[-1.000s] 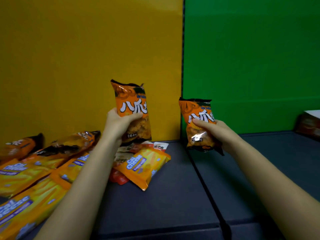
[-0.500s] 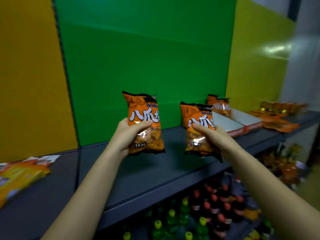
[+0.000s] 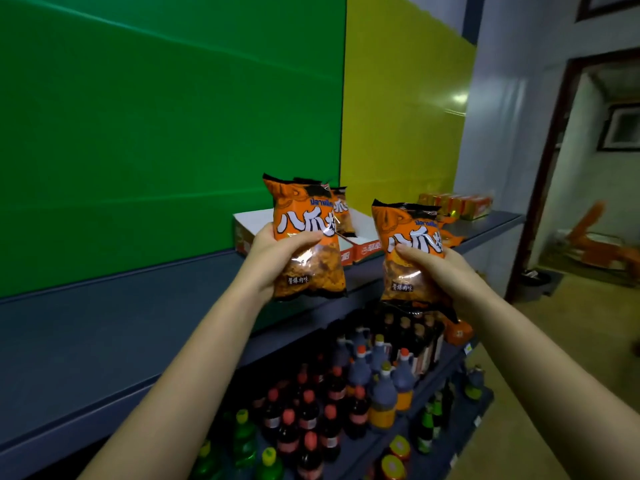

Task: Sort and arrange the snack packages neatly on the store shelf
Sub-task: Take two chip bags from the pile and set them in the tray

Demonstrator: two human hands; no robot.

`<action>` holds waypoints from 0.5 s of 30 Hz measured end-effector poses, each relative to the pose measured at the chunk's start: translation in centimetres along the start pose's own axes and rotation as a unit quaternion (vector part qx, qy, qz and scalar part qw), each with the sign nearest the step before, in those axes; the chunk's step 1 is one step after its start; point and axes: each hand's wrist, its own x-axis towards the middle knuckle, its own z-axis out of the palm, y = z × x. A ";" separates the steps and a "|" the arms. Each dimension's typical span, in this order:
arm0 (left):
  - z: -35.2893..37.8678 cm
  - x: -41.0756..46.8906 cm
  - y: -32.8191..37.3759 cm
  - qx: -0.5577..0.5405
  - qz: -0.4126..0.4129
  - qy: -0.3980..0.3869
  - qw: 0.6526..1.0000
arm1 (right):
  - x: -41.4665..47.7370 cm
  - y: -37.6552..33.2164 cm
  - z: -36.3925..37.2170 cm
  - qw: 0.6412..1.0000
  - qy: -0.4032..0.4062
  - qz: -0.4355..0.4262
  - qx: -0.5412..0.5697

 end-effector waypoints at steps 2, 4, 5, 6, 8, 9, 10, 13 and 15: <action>1.8 1.6 -0.5 -0.001 0.010 -0.005 1.000 | 1.5 0.4 -1.3 1.000 0.005 -0.001 -0.007; 3.9 3.7 -1.3 0.000 0.019 -0.006 1.000 | 3.5 0.8 -2.8 1.000 0.002 -0.008 -0.006; 4.9 4.8 -1.7 0.001 0.023 -0.005 1.000 | 4.6 1.1 -3.4 1.000 0.000 -0.012 -0.006; 5.7 5.9 -2.1 0.000 0.026 -0.003 1.000 | 5.9 1.3 -3.9 1.000 0.000 -0.016 -0.010; 7.0 8.5 -2.7 -0.001 0.033 0.000 0.999 | 8.5 1.7 -4.7 1.000 -0.007 -0.028 -0.010; 7.5 9.9 -2.8 0.001 0.038 0.005 0.999 | 9.9 1.8 -5.0 0.999 -0.012 -0.031 -0.005; 8.0 11.3 -2.6 0.005 0.047 0.009 0.999 | 11.5 1.8 -5.2 0.999 -0.018 -0.031 0.000; 9.0 15.4 -1.9 0.021 0.073 0.024 0.997 | 16.3 1.1 -5.6 0.999 -0.023 -0.037 0.001; 9.5 17.9 -1.5 0.029 0.083 0.033 0.996 | 19.7 0.7 -5.7 0.999 -0.015 -0.050 0.006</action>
